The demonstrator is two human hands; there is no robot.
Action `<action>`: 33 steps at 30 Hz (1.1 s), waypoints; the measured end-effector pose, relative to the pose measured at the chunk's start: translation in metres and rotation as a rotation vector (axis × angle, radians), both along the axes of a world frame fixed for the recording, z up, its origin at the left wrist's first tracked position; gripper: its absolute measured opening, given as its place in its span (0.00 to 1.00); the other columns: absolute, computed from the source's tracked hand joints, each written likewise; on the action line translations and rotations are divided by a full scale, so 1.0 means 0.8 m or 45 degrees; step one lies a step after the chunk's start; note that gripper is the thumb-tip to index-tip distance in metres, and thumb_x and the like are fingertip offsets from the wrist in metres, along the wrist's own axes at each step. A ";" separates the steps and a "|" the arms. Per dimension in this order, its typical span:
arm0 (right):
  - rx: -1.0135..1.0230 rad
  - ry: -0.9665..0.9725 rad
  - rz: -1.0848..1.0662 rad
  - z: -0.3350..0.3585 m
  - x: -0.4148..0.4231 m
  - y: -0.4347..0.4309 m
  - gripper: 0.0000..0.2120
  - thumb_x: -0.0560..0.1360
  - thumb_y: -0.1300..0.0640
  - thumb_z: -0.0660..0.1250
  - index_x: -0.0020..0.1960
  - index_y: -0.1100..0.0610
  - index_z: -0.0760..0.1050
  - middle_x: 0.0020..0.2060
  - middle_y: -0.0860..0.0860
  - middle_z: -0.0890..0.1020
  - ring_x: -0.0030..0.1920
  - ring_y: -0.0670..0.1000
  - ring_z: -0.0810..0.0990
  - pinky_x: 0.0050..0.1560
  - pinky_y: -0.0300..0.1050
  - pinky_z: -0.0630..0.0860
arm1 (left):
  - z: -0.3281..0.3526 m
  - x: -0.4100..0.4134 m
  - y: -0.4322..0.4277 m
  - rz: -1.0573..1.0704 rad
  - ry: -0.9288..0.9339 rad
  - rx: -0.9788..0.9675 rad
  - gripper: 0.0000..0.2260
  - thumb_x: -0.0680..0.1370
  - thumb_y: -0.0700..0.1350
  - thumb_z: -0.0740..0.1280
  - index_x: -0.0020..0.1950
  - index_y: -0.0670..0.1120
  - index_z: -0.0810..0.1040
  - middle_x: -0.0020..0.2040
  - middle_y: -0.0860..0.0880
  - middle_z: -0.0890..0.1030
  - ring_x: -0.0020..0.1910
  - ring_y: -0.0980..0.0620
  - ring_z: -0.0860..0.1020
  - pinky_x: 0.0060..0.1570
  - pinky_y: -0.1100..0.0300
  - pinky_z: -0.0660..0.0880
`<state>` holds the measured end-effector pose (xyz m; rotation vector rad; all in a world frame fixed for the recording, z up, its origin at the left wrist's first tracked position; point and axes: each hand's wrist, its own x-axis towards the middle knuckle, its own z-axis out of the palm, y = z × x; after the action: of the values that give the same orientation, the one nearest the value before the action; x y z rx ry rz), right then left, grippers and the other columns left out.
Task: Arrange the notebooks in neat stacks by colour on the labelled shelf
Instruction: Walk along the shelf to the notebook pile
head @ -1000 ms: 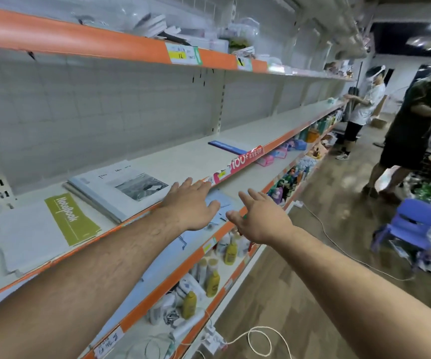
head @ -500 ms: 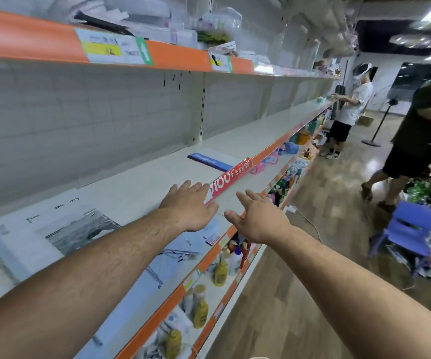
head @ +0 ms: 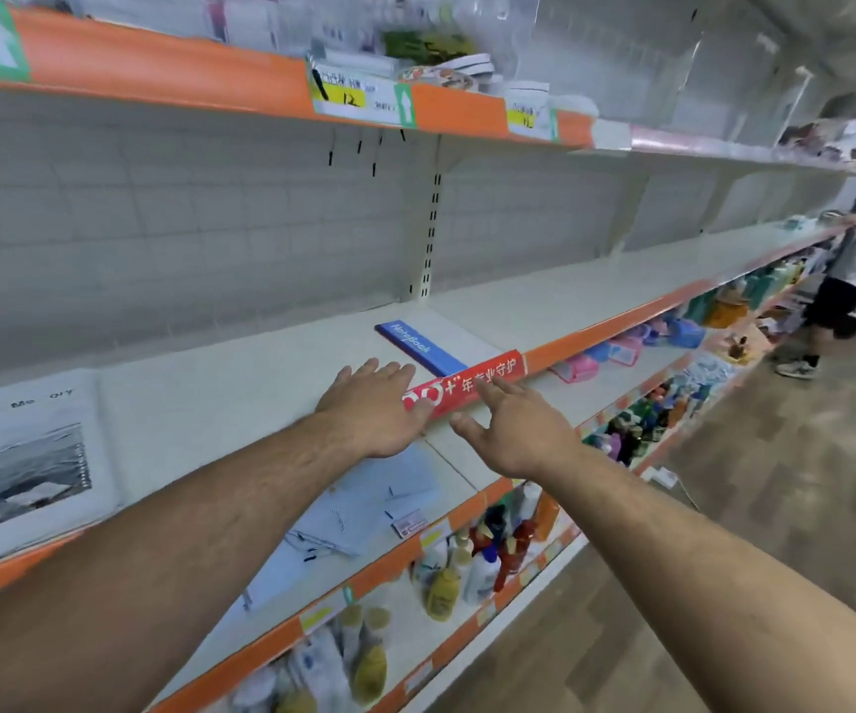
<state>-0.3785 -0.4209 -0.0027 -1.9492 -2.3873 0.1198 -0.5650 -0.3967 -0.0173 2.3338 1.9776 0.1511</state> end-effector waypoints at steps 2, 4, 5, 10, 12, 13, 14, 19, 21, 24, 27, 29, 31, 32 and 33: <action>-0.014 0.013 0.062 0.000 0.014 0.021 0.36 0.81 0.34 0.50 0.81 0.55 0.53 0.80 0.53 0.56 0.80 0.52 0.52 0.76 0.47 0.53 | -0.001 0.011 0.010 0.035 0.000 -0.033 0.30 0.82 0.62 0.47 0.81 0.50 0.53 0.81 0.50 0.56 0.80 0.47 0.51 0.78 0.45 0.49; -0.021 0.040 0.092 -0.003 0.023 0.044 0.36 0.81 0.34 0.51 0.81 0.54 0.53 0.80 0.53 0.57 0.80 0.52 0.51 0.76 0.47 0.53 | 0.000 0.018 0.024 0.079 -0.002 -0.043 0.30 0.82 0.62 0.48 0.82 0.50 0.53 0.82 0.50 0.55 0.80 0.47 0.50 0.78 0.46 0.48; -0.020 0.059 0.099 -0.006 0.026 0.060 0.36 0.80 0.34 0.51 0.81 0.54 0.53 0.80 0.53 0.57 0.80 0.52 0.52 0.76 0.47 0.53 | 0.001 0.019 0.033 0.102 -0.007 -0.038 0.30 0.82 0.62 0.48 0.82 0.50 0.53 0.82 0.51 0.54 0.80 0.48 0.50 0.78 0.47 0.48; -0.017 0.105 0.100 -0.023 0.029 0.131 0.37 0.79 0.32 0.52 0.80 0.53 0.55 0.80 0.52 0.57 0.79 0.53 0.54 0.77 0.50 0.56 | -0.004 0.021 0.091 0.146 -0.003 -0.039 0.30 0.83 0.62 0.47 0.82 0.51 0.52 0.82 0.51 0.54 0.80 0.48 0.50 0.78 0.48 0.47; 0.002 0.095 0.104 -0.025 0.032 0.158 0.37 0.79 0.32 0.51 0.80 0.54 0.55 0.79 0.52 0.58 0.79 0.52 0.54 0.77 0.50 0.56 | -0.006 0.021 0.118 0.154 -0.020 -0.018 0.29 0.83 0.62 0.47 0.82 0.51 0.53 0.81 0.51 0.55 0.80 0.48 0.52 0.78 0.47 0.48; 0.003 0.092 0.108 -0.025 0.033 0.171 0.37 0.79 0.32 0.51 0.80 0.54 0.55 0.79 0.52 0.58 0.79 0.52 0.53 0.78 0.50 0.55 | -0.007 0.021 0.129 0.159 -0.034 -0.014 0.29 0.83 0.62 0.48 0.82 0.50 0.54 0.81 0.51 0.55 0.80 0.48 0.52 0.78 0.47 0.49; -0.009 0.102 0.104 -0.024 0.035 0.182 0.37 0.80 0.33 0.52 0.80 0.54 0.55 0.79 0.52 0.58 0.79 0.52 0.53 0.78 0.49 0.55 | -0.008 0.021 0.138 0.163 -0.041 -0.016 0.29 0.83 0.62 0.48 0.82 0.50 0.54 0.81 0.51 0.55 0.80 0.48 0.53 0.78 0.47 0.49; -0.004 0.155 0.110 -0.023 0.033 0.234 0.36 0.80 0.34 0.52 0.80 0.53 0.55 0.80 0.52 0.57 0.79 0.53 0.55 0.76 0.50 0.57 | -0.022 0.016 0.179 0.212 -0.055 -0.043 0.29 0.83 0.63 0.49 0.81 0.51 0.56 0.81 0.50 0.58 0.79 0.48 0.56 0.78 0.47 0.52; -0.035 0.135 0.140 -0.027 0.031 0.252 0.35 0.80 0.34 0.52 0.80 0.53 0.55 0.80 0.52 0.57 0.78 0.53 0.56 0.75 0.50 0.58 | -0.026 0.016 0.190 0.257 -0.056 -0.053 0.29 0.82 0.63 0.50 0.81 0.51 0.57 0.80 0.50 0.59 0.79 0.48 0.58 0.77 0.47 0.54; -0.043 0.127 0.165 -0.030 0.033 0.287 0.36 0.80 0.33 0.52 0.80 0.53 0.56 0.79 0.52 0.59 0.77 0.54 0.59 0.73 0.52 0.61 | -0.027 0.018 0.206 0.325 -0.076 -0.071 0.29 0.82 0.62 0.50 0.81 0.51 0.57 0.80 0.50 0.60 0.79 0.48 0.58 0.77 0.48 0.55; -0.068 0.128 0.173 -0.033 0.040 0.319 0.35 0.79 0.32 0.54 0.76 0.55 0.64 0.73 0.53 0.70 0.69 0.55 0.71 0.67 0.53 0.70 | -0.027 0.025 0.211 0.442 -0.137 -0.154 0.29 0.83 0.62 0.50 0.81 0.50 0.56 0.80 0.49 0.60 0.78 0.47 0.60 0.76 0.49 0.59; -0.091 0.099 0.189 -0.036 0.046 0.341 0.34 0.77 0.30 0.54 0.69 0.55 0.70 0.63 0.54 0.78 0.60 0.54 0.77 0.60 0.53 0.75 | -0.026 0.031 0.214 0.550 -0.176 -0.214 0.29 0.83 0.61 0.51 0.81 0.49 0.56 0.80 0.49 0.61 0.77 0.47 0.62 0.75 0.50 0.61; -0.102 0.090 0.188 -0.038 0.052 0.365 0.33 0.76 0.29 0.54 0.63 0.56 0.72 0.58 0.54 0.80 0.55 0.54 0.78 0.56 0.51 0.76 | -0.025 0.038 0.221 0.656 -0.221 -0.237 0.29 0.83 0.60 0.54 0.80 0.48 0.58 0.79 0.48 0.63 0.75 0.46 0.65 0.72 0.51 0.64; -0.118 0.093 0.189 -0.037 0.055 0.375 0.33 0.76 0.29 0.55 0.62 0.57 0.72 0.57 0.54 0.80 0.54 0.54 0.78 0.54 0.50 0.75 | -0.024 0.041 0.224 0.701 -0.250 -0.249 0.29 0.83 0.61 0.55 0.79 0.48 0.60 0.78 0.48 0.66 0.73 0.47 0.68 0.71 0.51 0.66; -0.148 0.093 0.192 -0.036 0.057 0.382 0.32 0.76 0.29 0.57 0.60 0.57 0.72 0.55 0.54 0.80 0.52 0.54 0.77 0.51 0.49 0.74 | -0.024 0.045 0.226 0.737 -0.268 -0.263 0.28 0.82 0.62 0.57 0.78 0.48 0.64 0.75 0.47 0.69 0.71 0.47 0.71 0.68 0.52 0.69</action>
<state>-0.3333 -0.1152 -0.0315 -1.7733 -2.5297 0.3379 -0.5289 -0.2157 -0.0367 1.5056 2.3582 0.2022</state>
